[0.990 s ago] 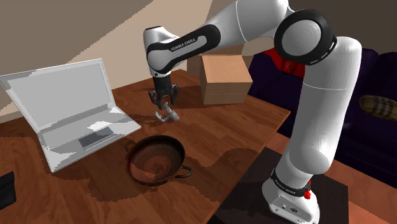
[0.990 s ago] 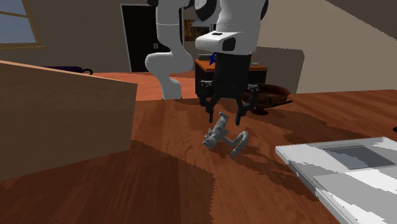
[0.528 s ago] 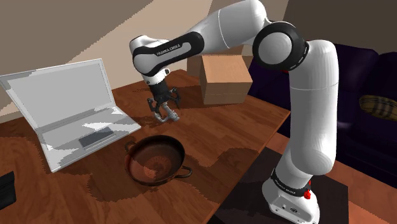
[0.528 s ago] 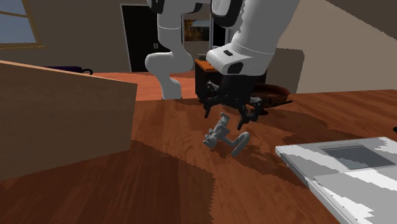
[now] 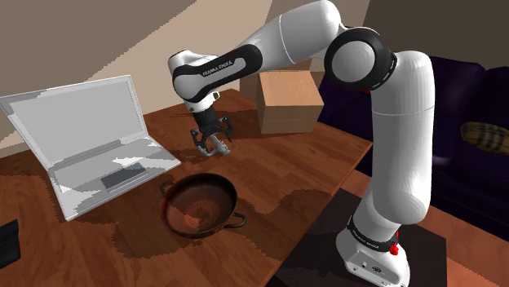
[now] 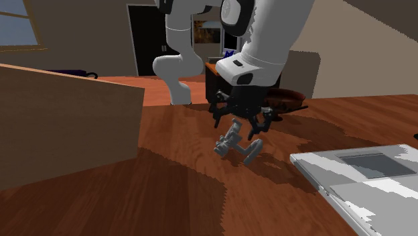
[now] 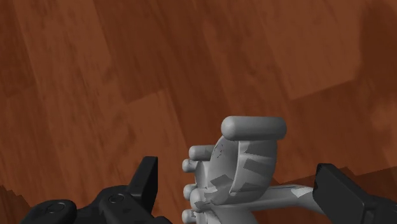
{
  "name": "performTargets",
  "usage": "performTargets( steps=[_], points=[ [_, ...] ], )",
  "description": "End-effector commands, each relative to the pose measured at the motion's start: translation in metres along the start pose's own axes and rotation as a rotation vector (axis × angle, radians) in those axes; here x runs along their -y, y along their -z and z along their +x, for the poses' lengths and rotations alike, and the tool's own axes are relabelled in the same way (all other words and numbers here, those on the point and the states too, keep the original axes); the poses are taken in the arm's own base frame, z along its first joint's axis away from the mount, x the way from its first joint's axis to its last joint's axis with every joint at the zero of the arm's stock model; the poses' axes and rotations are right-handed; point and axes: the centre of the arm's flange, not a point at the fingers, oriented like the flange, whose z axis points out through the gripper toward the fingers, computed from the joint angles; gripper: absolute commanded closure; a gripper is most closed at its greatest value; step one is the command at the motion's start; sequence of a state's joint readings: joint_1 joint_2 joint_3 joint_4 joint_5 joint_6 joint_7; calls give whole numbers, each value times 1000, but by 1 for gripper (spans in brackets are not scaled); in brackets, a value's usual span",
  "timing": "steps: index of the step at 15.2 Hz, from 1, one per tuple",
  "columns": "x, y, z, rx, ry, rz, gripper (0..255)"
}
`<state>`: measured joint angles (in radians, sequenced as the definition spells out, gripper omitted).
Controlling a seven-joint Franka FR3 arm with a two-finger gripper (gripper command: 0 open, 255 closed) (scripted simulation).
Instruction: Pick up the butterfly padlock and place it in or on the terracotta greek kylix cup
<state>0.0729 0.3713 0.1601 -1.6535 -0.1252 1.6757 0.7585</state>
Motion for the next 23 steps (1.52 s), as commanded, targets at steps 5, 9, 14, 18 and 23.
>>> performTargets(
  steps=[5, 9, 14, 18, 23],
  points=[
    [0, 0, 0, 0, 0, 0, 255],
    [-1, -1, 0, 0, 0, 0, 255],
    [-4, 15, -3, 0, 0, 0, 255],
    [-10, 35, -8, 0, 0, 0, 255],
    [-17, 60, -13, 0, 0, 0, 255]
  ],
)
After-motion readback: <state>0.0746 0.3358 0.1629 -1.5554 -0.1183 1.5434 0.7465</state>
